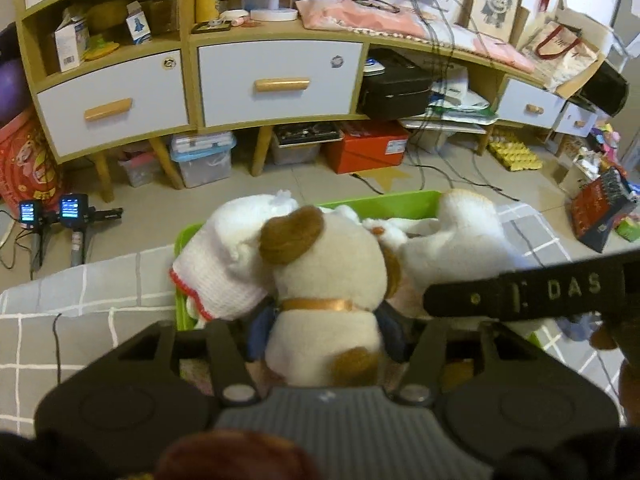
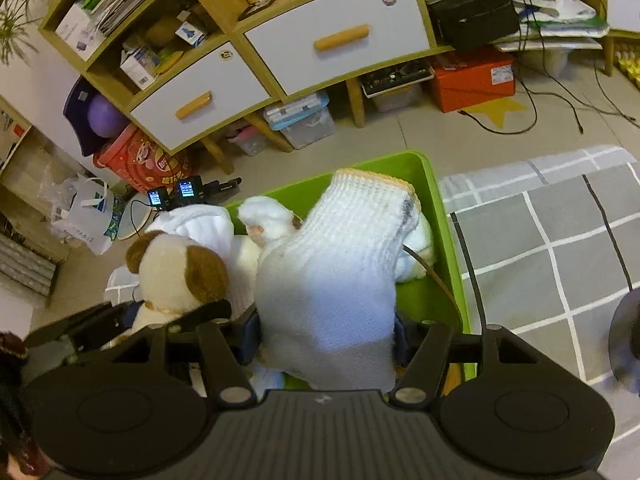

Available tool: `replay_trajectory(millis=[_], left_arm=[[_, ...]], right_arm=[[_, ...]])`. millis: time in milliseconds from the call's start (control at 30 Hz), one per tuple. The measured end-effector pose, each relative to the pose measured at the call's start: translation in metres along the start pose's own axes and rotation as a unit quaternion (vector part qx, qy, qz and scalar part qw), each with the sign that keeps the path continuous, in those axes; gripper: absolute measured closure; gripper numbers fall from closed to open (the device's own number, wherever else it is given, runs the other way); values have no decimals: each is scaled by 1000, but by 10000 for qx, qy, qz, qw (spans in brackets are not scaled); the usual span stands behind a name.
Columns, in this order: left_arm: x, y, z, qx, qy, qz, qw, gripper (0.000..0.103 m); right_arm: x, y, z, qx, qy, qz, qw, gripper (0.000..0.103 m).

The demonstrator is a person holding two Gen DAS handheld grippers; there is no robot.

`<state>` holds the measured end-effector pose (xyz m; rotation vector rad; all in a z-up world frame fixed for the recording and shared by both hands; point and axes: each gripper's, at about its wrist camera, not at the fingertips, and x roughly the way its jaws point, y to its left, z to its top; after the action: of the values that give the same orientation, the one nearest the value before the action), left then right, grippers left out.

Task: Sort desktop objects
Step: 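Carry the dog plush and glove into the green tray and open both tools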

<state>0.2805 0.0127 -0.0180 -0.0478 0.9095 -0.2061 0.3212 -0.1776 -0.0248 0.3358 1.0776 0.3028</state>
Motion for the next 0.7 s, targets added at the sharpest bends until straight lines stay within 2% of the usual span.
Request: replay_trajectory(millis=[100,200,433,700], left_arm=[[-6,-6,-3,114,-49,-71,9999,33],[-11,-12,-5,174,-71,-91,9998,28],[-29,-19,-12,68,-34,-157,9998,20],[-59,-33,-31,63,-8,-117,9999,13]], right_arm=[[-7,3,1,9,-16,2,10000,28],[-18,6,3,32,-89,44,9999,23],[-42,16,-1,-57,-144,-43,9999,22],[-74,28,-22,-234,-136,-197,9994,22]])
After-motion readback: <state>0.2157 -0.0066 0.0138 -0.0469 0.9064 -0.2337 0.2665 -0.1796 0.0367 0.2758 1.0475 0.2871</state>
